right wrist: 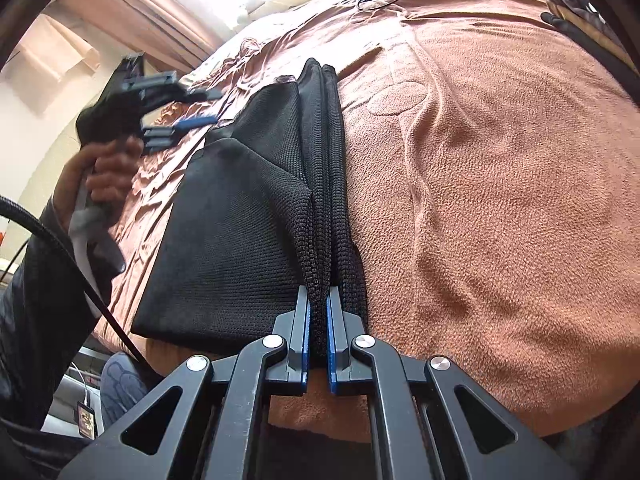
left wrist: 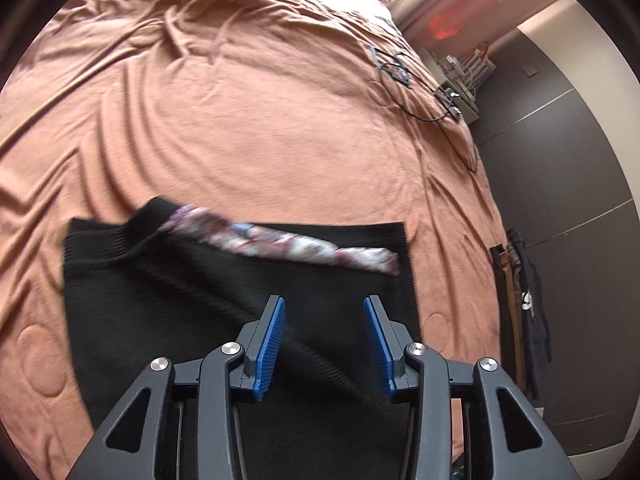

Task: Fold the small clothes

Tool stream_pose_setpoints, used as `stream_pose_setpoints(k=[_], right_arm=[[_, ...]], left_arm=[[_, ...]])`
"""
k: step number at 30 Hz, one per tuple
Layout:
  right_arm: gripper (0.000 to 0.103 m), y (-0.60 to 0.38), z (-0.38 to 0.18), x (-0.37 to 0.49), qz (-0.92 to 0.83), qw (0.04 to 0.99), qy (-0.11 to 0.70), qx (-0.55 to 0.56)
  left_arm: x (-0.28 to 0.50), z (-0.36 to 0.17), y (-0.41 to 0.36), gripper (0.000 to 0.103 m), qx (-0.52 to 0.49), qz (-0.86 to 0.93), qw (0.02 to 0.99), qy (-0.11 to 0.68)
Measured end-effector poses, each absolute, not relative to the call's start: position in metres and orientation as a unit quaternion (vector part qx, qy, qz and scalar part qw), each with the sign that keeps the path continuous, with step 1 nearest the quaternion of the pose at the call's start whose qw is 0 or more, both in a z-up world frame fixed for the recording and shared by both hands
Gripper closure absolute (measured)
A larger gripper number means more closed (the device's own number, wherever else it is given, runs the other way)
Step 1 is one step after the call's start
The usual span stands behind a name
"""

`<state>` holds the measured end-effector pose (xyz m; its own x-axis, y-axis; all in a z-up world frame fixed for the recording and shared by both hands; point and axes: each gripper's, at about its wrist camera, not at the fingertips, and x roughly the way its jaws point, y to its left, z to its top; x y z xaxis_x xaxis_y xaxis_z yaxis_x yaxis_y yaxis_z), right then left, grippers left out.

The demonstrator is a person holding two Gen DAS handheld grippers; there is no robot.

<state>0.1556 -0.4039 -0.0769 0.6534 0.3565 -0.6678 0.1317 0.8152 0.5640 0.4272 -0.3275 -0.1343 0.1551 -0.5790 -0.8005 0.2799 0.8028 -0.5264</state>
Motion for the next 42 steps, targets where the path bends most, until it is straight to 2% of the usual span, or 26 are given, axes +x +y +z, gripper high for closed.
stream_pose_setpoints(k=[10, 15, 16, 19, 21, 39, 42], right_arm=[[0.099, -0.396, -0.069, 0.152, 0.040, 0.866, 0.419, 0.272], [0.094, -0.395, -0.061, 0.151, 0.027, 0.870, 0.425, 0.249], [0.090, -0.395, -0.060, 0.151, 0.022, 0.871, 0.424, 0.245], [0.069, -0.399, -0.059, 0.151, 0.011, 0.871, 0.425, 0.245], [0.064, -0.401, -0.060, 0.151, 0.012, 0.872, 0.422, 0.247], [0.064, -0.391, -0.075, 0.177, 0.030, 0.858, 0.441, 0.262], [0.068, -0.386, -0.076, 0.177, 0.032, 0.857, 0.445, 0.258]], left_arm=[[0.395, -0.142, -0.259, 0.060, -0.136, -0.257, 0.750, 0.594], [0.375, -0.148, -0.234, 0.060, -0.131, -0.243, 0.747, 0.604], [0.370, -0.149, -0.228, 0.060, -0.134, -0.239, 0.748, 0.604], [0.357, -0.153, -0.212, 0.060, -0.146, -0.231, 0.747, 0.607], [0.346, -0.156, -0.203, 0.060, -0.151, -0.227, 0.747, 0.606], [0.275, -0.191, -0.160, 0.060, -0.203, -0.225, 0.715, 0.630], [0.266, -0.192, -0.160, 0.060, -0.210, -0.235, 0.707, 0.634]])
